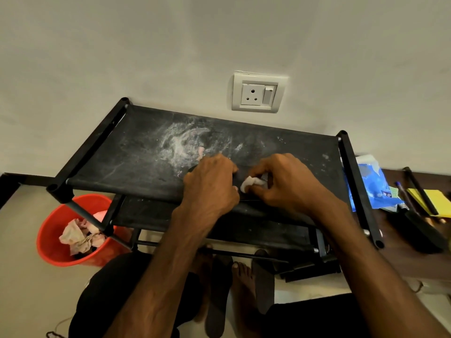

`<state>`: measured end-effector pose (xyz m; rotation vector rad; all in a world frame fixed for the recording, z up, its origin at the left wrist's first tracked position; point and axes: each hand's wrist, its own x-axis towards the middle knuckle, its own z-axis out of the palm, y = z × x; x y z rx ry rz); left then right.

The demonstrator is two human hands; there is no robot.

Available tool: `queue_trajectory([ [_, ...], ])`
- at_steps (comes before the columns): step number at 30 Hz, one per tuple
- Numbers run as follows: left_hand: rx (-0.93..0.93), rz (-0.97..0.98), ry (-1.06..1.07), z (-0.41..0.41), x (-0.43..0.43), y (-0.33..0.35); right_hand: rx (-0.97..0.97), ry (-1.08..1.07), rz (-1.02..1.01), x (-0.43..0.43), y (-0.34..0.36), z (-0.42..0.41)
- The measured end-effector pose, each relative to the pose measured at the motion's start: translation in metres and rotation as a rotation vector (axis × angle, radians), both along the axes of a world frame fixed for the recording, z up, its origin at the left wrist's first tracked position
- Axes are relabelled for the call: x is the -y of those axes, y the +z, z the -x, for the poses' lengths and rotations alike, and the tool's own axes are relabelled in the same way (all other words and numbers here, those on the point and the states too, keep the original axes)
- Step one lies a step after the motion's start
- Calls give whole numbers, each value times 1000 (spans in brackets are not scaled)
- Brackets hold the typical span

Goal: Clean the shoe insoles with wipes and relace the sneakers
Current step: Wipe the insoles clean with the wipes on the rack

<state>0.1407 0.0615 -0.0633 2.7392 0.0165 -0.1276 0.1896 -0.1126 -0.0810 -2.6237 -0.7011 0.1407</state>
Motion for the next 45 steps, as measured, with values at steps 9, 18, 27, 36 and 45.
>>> queue_trajectory([
  [9,-43,103,48,-3,-8,-4,218,-279,-130,2,-13,-37],
  [18,-2,112,-21,-7,-11,-11,114,-240,-268,25,-4,-9],
  [27,-46,71,-41,-11,-9,-14,37,-128,-42,3,-9,-28],
  [36,-41,44,-31,-10,-5,-11,-30,-61,43,14,1,-8],
  [45,-72,86,-9,-10,-6,-9,29,-46,-28,6,-5,-19],
])
